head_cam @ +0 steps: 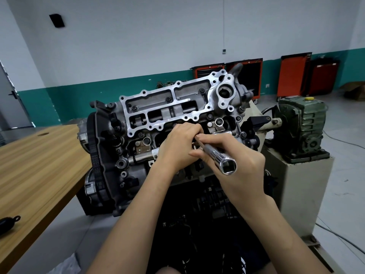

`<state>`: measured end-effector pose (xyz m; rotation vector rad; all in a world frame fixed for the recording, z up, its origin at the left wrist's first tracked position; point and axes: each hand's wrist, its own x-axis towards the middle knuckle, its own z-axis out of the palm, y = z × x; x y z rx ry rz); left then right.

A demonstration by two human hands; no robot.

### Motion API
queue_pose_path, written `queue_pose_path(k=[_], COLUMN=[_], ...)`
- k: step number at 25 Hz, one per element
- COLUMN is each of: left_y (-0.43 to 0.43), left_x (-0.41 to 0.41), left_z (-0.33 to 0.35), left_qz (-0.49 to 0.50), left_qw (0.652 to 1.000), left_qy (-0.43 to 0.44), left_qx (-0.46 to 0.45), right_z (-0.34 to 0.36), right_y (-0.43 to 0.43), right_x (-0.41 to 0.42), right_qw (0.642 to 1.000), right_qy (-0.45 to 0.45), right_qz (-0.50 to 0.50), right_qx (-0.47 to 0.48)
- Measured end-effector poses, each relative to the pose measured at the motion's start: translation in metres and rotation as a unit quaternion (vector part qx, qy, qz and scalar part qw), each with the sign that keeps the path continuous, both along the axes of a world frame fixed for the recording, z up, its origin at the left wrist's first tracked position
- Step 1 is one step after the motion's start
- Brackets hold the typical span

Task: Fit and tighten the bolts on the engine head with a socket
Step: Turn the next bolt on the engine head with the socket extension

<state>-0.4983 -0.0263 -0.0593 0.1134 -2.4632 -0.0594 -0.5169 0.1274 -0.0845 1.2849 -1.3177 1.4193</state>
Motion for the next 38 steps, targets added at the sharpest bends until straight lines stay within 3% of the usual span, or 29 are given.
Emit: queue_pose_path(k=[4, 20, 25, 29, 34, 38], left_y=[-0.001, -0.002, 0.005, 0.005, 0.002, 0.0], left_x=[0.0, -0.001, 0.003, 0.003, 0.001, 0.001], left_z=[-0.002, -0.002, 0.005, 0.002, -0.001, -0.002], left_qz=[0.013, 0.007, 0.0, 0.013, 0.011, 0.003], left_qw=[1.0, 1.0, 1.0, 1.0, 0.999, 1.0], left_qy=[0.013, 0.006, -0.004, -0.001, 0.016, 0.014], left_qx=[0.021, -0.002, 0.021, -0.009, 0.042, -0.006], right_z=[-0.005, 0.0, -0.005, 0.001, -0.003, 0.001], right_y=[-0.004, 0.0, -0.005, -0.003, -0.004, -0.002], right_x=[0.003, 0.004, 0.008, 0.001, 0.006, 0.001], right_qw=[0.999, 1.0, 0.999, 1.0, 0.999, 0.999], right_qy=[0.016, -0.021, 0.002, -0.014, -0.014, -0.002], right_qz=[0.012, -0.006, 0.02, -0.025, 0.021, -0.036], right_qx=[0.046, -0.011, 0.043, 0.007, 0.032, 0.013])
